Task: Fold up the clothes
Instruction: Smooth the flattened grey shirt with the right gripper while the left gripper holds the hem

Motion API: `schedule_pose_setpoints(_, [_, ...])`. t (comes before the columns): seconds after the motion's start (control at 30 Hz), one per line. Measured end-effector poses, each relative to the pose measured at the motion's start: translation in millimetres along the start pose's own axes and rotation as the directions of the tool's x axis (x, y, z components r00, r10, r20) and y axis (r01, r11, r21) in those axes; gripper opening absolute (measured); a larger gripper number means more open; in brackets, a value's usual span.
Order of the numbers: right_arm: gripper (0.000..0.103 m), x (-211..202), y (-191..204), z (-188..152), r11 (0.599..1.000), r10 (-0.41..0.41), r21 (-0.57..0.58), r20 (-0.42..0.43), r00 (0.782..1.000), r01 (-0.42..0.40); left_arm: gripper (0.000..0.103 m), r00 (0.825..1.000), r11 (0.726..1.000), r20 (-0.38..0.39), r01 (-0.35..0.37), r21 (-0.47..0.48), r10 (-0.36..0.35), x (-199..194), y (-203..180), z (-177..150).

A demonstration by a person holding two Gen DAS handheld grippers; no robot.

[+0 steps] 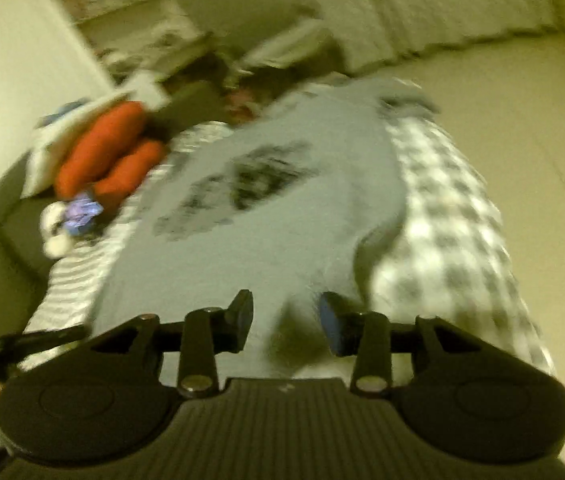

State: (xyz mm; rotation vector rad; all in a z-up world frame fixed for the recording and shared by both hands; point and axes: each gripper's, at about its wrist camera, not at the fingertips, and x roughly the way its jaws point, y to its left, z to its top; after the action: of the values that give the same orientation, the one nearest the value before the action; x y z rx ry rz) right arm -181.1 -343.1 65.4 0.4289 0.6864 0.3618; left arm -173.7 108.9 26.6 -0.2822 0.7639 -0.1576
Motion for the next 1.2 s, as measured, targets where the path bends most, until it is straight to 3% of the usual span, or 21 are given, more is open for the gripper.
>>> schedule_pose_setpoints(0.07, [0.045, -6, 1, 4, 0.998, 0.064, -0.002, 0.026, 0.998, -0.064, 0.001, 1.000, 1.000, 0.010, 0.004, -0.003, -0.003, -1, 1, 1])
schedule_pose_setpoints(0.1, [0.053, -8, 0, 6, 0.997, 0.077, -0.006, 0.028, 0.997, -0.076, 0.001, 1.000, 1.000, 0.012, 0.006, 0.002, -0.006, -1, 0, 1])
schedule_pose_setpoints(0.13, [0.057, -7, 0, 8, 0.998, 0.062, -0.021, 0.023, 0.998, -0.062, 0.001, 1.000, 1.000, 0.014, 0.009, 0.007, -0.009, 0, -1, 1])
schedule_pose_setpoints(0.23, [0.058, -3, -10, 11, 0.998, -0.052, -0.038, 0.021, 0.998, 0.052, 0.001, 1.000, 1.000, 0.015, -0.003, 0.012, 0.003, 2, -1, 2])
schedule_pose_setpoints(0.43, [0.058, -1, -42, 10, 0.994, -0.063, 0.087, 0.001, 0.998, 0.063, 0.001, 0.999, 1.000, 0.041, -0.021, 0.007, 0.021, 2, 1, 3])
schedule_pose_setpoints(0.5, [0.058, 4, -43, 9, 0.994, -0.075, 0.076, -0.053, 0.996, 0.079, 0.001, 0.998, 1.000, 0.065, -0.015, 0.006, 0.015, 0, 1, 6])
schedule_pose_setpoints(0.57, [0.058, 5, -40, 9, 0.997, -0.039, 0.058, -0.067, 0.997, 0.043, 0.001, 0.998, 1.000, 0.069, -0.006, -0.002, 0.006, -1, 2, 7])
schedule_pose_setpoints(0.7, [0.058, -14, -34, 10, 0.991, 0.127, 0.037, 0.018, 0.992, -0.127, 0.001, 0.998, 1.000, 0.057, -0.008, -0.026, 0.010, 1, 8, 8])
schedule_pose_setpoints(0.8, [0.058, -13, -23, 9, 0.991, 0.135, -0.015, 0.003, 0.991, -0.135, 0.001, 0.998, 0.999, 0.056, -0.002, -0.037, 0.004, 1, 10, 9])
schedule_pose_setpoints(0.87, [0.053, -10, -19, 7, 0.993, 0.108, -0.048, -0.016, 0.994, -0.109, 0.001, 0.998, 1.000, 0.063, -0.008, -0.018, 0.009, 1, 7, 8])
schedule_pose_setpoints(0.93, [0.026, -9, -20, 6, 0.995, 0.082, -0.047, -0.030, 0.996, -0.083, 0.001, 0.998, 1.000, 0.067, -0.015, -0.003, 0.015, 1, 6, 8])
schedule_pose_setpoints(1.0, [0.010, -9, -23, 5, 0.998, 0.047, -0.037, -0.032, 0.998, -0.048, 0.001, 0.998, 1.000, 0.065, -0.009, -0.010, 0.010, 0, 7, 8])
schedule_pose_setpoints(1.1, [0.006, -24, -17, 5, 0.998, 0.032, -0.060, 0.029, 0.999, -0.030, 0.001, 0.998, 0.999, 0.063, 0.032, -0.028, -0.030, -7, 10, 10])
schedule_pose_setpoints(1.2, [0.005, -27, -8, 10, 1.000, 0.024, -0.004, 0.028, 0.999, -0.024, 0.001, 0.995, 0.996, 0.070, 0.071, -0.052, -0.067, -12, 11, 11])
